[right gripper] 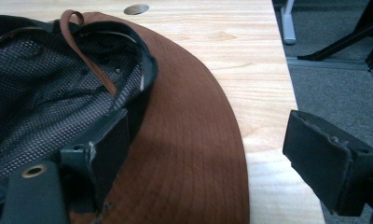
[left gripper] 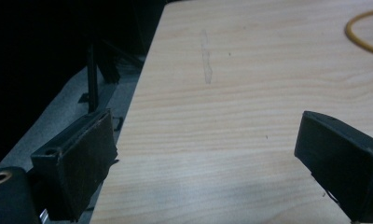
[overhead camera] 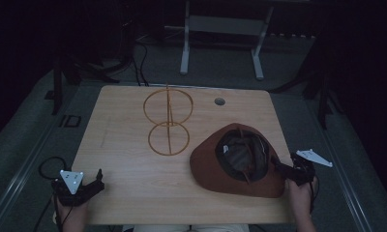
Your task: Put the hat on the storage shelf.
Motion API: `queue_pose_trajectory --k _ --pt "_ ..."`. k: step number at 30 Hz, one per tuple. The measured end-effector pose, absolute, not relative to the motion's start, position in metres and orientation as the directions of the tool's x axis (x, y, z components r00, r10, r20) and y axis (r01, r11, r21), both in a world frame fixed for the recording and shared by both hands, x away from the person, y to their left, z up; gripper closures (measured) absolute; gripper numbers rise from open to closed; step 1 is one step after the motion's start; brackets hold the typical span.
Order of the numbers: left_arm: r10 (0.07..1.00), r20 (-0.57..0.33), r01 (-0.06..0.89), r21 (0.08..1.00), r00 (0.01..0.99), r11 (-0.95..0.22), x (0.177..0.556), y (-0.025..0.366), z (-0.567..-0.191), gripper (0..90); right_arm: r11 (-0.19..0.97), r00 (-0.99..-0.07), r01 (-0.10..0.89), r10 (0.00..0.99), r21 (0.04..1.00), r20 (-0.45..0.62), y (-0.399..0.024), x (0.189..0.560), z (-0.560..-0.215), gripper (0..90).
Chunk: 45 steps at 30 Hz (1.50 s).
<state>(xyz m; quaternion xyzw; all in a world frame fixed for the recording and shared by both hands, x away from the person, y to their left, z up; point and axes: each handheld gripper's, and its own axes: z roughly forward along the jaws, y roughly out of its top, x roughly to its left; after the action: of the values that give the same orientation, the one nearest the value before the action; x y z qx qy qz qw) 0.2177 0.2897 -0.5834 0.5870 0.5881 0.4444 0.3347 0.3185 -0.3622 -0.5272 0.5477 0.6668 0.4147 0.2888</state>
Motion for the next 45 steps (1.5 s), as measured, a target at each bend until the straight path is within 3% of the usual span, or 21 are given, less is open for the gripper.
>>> queue_pose_trajectory --k 21,31,33,38,40,41,45 --pt "0.99 0.124 0.374 0.923 -0.07 -0.089 0.219 0.289 -0.583 6.8 0.218 -0.405 0.577 0.913 0.787 0.045 -0.321 0.376 -0.494 13.8" --pt "0.988 0.143 0.387 0.916 -0.062 -0.109 0.22 0.286 -0.583 6.8 0.274 -0.391 0.633 0.92 0.724 -0.007 -0.305 0.402 -0.505 13.2" --pt "0.989 0.133 0.395 0.913 -0.061 -0.098 0.22 0.286 -0.583 6.8 0.303 -0.399 0.639 0.916 0.707 -0.032 -0.303 0.405 -0.509 17.0" --pt "0.988 0.138 0.419 0.903 -0.073 -0.096 0.221 0.285 -0.583 6.7 0.362 -0.415 0.671 0.907 0.647 -0.078 -0.296 0.411 -0.519 41.4" --pt "0.987 0.144 0.423 0.901 -0.073 -0.1 0.222 0.284 -0.583 6.8 0.372 -0.413 0.675 0.906 0.637 -0.092 -0.295 0.411 -0.522 45.6" --pt "0.987 0.145 0.421 0.901 -0.072 -0.101 0.222 0.284 -0.583 6.7 0.36 -0.402 0.686 0.912 0.633 -0.083 -0.293 0.412 -0.528 53.3" --pt "0.986 0.147 0.421 0.901 -0.076 -0.102 0.222 0.284 -0.583 6.7 0.379 -0.379 0.675 0.914 0.633 -0.143 -0.289 0.411 -0.535 62.9"
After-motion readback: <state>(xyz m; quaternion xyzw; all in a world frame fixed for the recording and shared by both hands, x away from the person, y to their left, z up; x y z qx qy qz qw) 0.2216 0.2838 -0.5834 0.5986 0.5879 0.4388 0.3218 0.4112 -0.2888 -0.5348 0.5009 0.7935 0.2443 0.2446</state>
